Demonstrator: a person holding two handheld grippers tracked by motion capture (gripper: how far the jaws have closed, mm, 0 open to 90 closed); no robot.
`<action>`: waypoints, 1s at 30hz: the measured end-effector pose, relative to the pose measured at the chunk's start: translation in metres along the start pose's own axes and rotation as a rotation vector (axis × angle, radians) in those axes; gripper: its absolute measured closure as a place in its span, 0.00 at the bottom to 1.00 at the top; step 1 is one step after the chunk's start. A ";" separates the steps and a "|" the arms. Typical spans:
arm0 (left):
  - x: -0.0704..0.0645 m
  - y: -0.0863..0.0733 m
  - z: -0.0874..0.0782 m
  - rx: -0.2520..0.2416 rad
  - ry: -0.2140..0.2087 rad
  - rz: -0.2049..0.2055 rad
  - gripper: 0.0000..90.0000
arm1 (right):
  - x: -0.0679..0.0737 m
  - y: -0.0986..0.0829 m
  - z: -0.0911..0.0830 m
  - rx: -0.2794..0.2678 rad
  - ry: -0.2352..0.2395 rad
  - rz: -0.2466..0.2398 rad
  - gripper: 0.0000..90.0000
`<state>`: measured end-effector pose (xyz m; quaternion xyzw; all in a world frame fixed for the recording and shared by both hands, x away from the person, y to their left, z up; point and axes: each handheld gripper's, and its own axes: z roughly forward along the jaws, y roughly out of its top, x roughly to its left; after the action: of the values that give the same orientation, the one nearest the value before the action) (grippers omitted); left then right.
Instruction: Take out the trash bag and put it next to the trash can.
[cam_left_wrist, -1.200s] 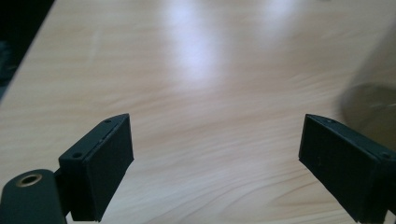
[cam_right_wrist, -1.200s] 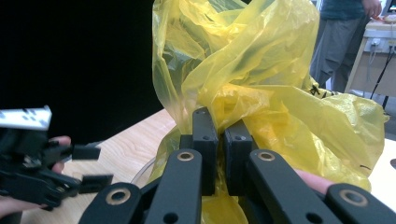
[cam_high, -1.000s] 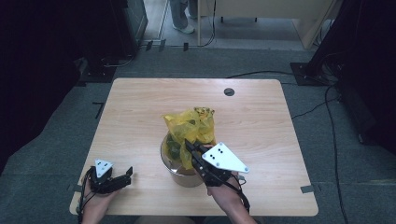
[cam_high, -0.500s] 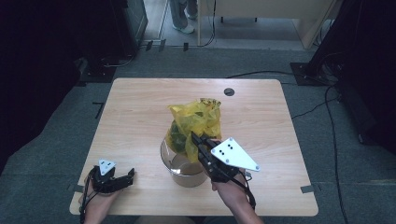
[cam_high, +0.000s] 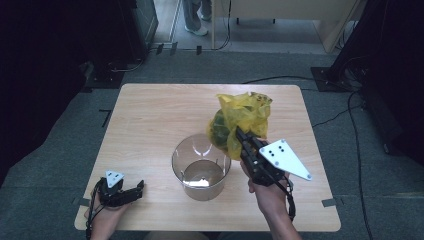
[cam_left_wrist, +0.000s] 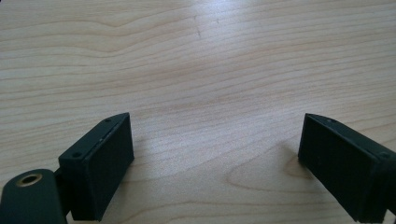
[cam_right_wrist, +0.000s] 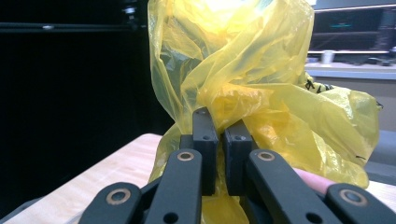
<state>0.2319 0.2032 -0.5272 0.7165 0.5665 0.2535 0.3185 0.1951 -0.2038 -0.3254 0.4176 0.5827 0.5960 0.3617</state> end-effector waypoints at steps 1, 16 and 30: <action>0.000 0.000 0.000 0.000 0.000 0.000 0.11 | -0.004 0.000 -0.001 -0.002 -0.015 0.002 0.97; 0.000 0.000 0.000 0.000 0.001 -0.002 0.11 | -0.044 -0.052 0.026 0.090 -0.148 0.018 0.97; 0.000 0.001 0.001 -0.003 -0.001 -0.004 0.11 | -0.049 -0.107 0.071 0.185 -0.066 0.087 0.96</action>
<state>0.2329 0.2034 -0.5273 0.7150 0.5675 0.2534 0.3201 0.2735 -0.2147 -0.4376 0.4936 0.6044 0.5407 0.3142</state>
